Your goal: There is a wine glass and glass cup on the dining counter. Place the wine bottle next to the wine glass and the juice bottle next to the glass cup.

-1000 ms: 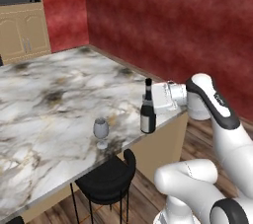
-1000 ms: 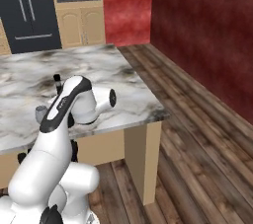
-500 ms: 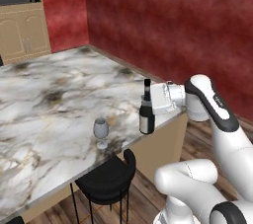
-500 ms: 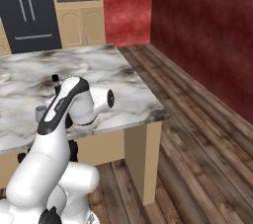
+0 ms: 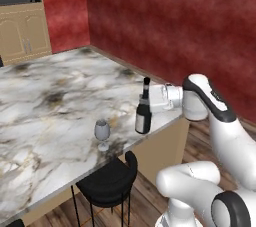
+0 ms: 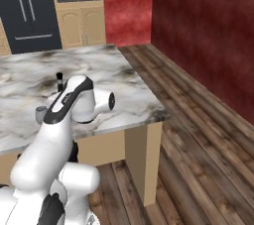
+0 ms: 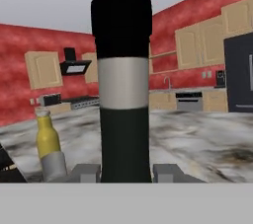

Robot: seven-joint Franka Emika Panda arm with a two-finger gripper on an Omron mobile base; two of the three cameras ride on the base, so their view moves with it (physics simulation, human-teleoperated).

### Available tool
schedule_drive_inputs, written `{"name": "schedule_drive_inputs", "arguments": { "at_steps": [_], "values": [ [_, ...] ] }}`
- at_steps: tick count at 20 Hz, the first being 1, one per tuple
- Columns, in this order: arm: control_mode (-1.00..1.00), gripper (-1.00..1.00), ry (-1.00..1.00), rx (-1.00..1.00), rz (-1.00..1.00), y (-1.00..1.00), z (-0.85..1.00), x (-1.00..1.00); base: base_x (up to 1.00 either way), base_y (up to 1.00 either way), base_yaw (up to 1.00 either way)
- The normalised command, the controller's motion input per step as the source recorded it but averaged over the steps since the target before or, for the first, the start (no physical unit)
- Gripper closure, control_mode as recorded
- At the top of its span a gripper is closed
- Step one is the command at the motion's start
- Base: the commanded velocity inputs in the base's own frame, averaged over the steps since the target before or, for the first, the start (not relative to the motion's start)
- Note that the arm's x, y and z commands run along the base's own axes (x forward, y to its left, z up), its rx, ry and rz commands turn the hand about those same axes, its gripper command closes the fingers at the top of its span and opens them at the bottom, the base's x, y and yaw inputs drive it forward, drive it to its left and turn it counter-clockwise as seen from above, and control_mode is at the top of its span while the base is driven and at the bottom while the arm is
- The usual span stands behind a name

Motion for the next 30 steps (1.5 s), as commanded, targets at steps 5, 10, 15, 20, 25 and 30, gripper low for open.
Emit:
{"name": "schedule_drive_inputs", "arguments": {
  "at_steps": [5, 10, 15, 20, 25, 30],
  "values": [
    [-1.00, 1.00, 0.07, 0.04, 0.00, 0.25, -0.23, 0.31, 0.00, 0.00, 0.00],
    [-1.00, 1.00, 0.02, -0.04, 0.01, 0.24, -0.32, 0.28, 0.00, 0.00, 0.00],
    [-1.00, 1.00, 0.00, -0.07, 0.02, 0.17, -0.32, 0.24, 0.00, 0.00, 0.00],
    [-1.00, 1.00, -0.05, -0.04, 0.03, 0.15, -0.25, 0.22, 0.00, 0.00, 0.00],
    [-1.00, 1.00, -0.08, 0.00, 0.03, 0.17, -0.23, 0.20, 0.00, 0.00, 0.00],
    [-1.00, 1.00, -0.09, 0.00, 0.01, 0.21, -0.26, 0.17, 0.00, 0.00, 0.00]
  ]
}}
